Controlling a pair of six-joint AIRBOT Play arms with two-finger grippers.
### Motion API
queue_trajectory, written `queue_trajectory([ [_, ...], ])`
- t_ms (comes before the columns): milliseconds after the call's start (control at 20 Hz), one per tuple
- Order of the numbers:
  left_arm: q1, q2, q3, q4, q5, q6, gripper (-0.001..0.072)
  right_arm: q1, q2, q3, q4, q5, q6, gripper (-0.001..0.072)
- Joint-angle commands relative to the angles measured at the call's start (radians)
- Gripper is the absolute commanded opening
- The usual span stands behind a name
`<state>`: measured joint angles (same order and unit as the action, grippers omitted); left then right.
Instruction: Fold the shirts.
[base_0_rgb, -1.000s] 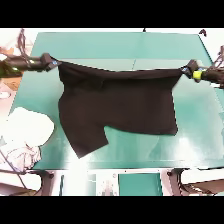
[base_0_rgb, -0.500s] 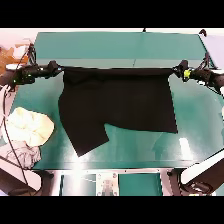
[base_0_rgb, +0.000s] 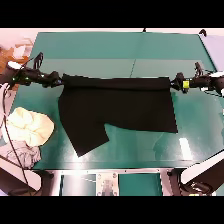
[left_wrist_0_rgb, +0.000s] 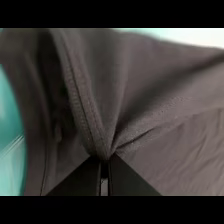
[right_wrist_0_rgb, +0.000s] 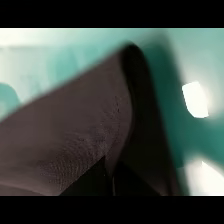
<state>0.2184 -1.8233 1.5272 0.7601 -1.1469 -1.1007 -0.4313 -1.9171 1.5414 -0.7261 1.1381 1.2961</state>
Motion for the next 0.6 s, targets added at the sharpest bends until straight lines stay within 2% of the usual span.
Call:
queue_trajectory([
  [0, 0.000, -0.001, 0.001, 0.072, -0.058, -0.045, 0.0032, 0.002, 0.005, -0.037, -0.070, 0.026, 0.028, 0.0016],
  [100, 0.000, -0.001, -0.016, 0.072, -0.058, -0.049, 0.0033, 0.003, 0.005, -0.038, -0.117, 0.026, 0.052, 0.0020],
  [150, 0.000, -0.001, -0.022, 0.069, -0.060, -0.053, 0.0034, 0.003, 0.006, -0.036, -0.115, 0.031, 0.052, 0.0150],
  [200, 0.001, -0.001, -0.018, 0.058, -0.067, -0.063, 0.0224, 0.001, 0.007, -0.024, -0.116, 0.048, 0.058, 0.0305],
  [250, 0.001, -0.001, -0.004, 0.043, -0.083, -0.079, 0.0501, -0.004, 0.010, -0.002, -0.116, 0.077, 0.059, 0.0305],
  [400, 0.002, 0.004, 0.070, 0.089, -0.222, -0.147, 0.0516, -0.036, 0.053, 0.064, -0.181, 0.192, 0.105, 0.0307],
  [550, 0.004, 0.074, 0.048, 0.183, -0.355, -0.218, 0.0512, -0.078, 0.160, 0.010, -0.277, 0.273, 0.133, 0.0289],
])
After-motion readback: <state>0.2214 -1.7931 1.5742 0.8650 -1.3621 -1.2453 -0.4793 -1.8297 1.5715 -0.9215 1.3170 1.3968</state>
